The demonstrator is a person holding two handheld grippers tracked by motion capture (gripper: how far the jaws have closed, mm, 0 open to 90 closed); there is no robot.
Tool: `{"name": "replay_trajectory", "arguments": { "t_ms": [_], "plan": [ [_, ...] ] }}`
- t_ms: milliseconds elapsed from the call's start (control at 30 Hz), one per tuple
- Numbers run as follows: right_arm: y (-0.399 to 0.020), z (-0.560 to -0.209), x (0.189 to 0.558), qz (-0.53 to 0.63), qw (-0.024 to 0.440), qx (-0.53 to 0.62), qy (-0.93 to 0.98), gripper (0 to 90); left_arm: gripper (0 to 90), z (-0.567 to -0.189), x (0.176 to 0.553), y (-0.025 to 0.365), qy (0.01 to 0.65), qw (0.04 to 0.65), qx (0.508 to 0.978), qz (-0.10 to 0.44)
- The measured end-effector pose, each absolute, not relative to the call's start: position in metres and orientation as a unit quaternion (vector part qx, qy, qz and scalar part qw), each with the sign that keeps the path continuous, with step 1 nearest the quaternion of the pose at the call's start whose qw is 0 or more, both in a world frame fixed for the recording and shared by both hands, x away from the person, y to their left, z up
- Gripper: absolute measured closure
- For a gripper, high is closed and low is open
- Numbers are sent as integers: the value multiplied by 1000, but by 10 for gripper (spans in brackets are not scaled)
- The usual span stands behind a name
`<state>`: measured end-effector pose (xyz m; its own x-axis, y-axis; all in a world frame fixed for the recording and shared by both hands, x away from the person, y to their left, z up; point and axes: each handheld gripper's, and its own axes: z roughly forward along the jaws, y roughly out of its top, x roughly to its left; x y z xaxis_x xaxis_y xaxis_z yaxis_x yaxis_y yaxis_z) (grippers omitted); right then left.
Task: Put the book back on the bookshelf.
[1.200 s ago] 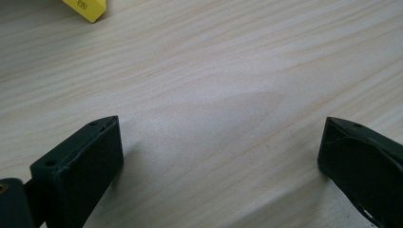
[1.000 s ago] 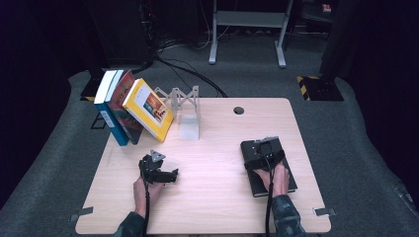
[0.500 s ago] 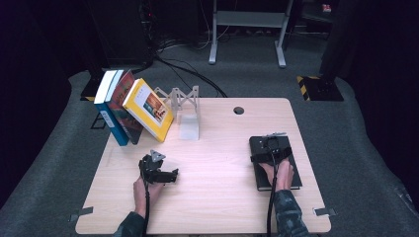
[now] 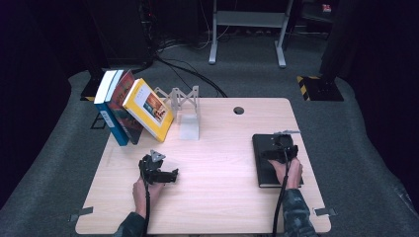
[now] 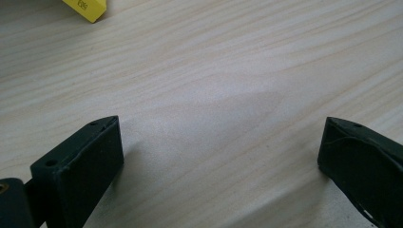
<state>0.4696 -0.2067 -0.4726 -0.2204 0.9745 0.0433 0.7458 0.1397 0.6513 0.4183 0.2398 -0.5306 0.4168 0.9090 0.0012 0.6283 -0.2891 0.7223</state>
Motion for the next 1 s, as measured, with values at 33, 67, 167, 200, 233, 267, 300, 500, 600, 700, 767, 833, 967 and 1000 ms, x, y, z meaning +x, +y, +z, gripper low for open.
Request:
{"name": "replay_trajectory", "arguments": {
  "t_ms": [33,67,167,200,233,267,300,500,600,700,767,833,967,1000],
  "plan": [
    [-213,-470,467,288,202,590,727,132,10,-531,418,240,497,329,774,213],
    [-218,-468,465,290,207,592,723,139,10,-531,418,240,496,329,774,215],
    [-238,-463,462,298,200,602,713,154,10,-531,419,239,497,330,772,217],
    [-245,-463,462,300,196,604,712,174,10,-531,419,239,497,331,772,217],
    [-251,-463,462,305,189,606,710,197,10,-531,419,239,497,330,772,217],
    [-256,-463,462,307,185,610,707,207,10,-531,419,239,496,331,773,218],
    [-260,-463,463,308,181,612,705,226,10,-531,419,239,497,330,773,217],
    [-276,-467,471,304,133,641,692,330,11,-531,419,239,496,331,773,218],
    [-278,-466,475,307,127,643,690,388,12,-531,419,239,494,330,774,218],
    [-280,-467,476,309,130,639,692,402,12,-531,419,239,494,330,774,218],
    [-281,-467,476,313,120,648,684,396,12,-531,419,239,494,330,774,218],
    [-285,-467,476,312,120,651,681,358,12,-531,419,239,494,331,774,217],
    [-290,-473,479,299,108,659,681,345,12,-531,419,239,494,331,774,217],
    [-291,-474,478,306,107,661,677,365,12,-531,419,239,494,331,774,217]
  ]
}}
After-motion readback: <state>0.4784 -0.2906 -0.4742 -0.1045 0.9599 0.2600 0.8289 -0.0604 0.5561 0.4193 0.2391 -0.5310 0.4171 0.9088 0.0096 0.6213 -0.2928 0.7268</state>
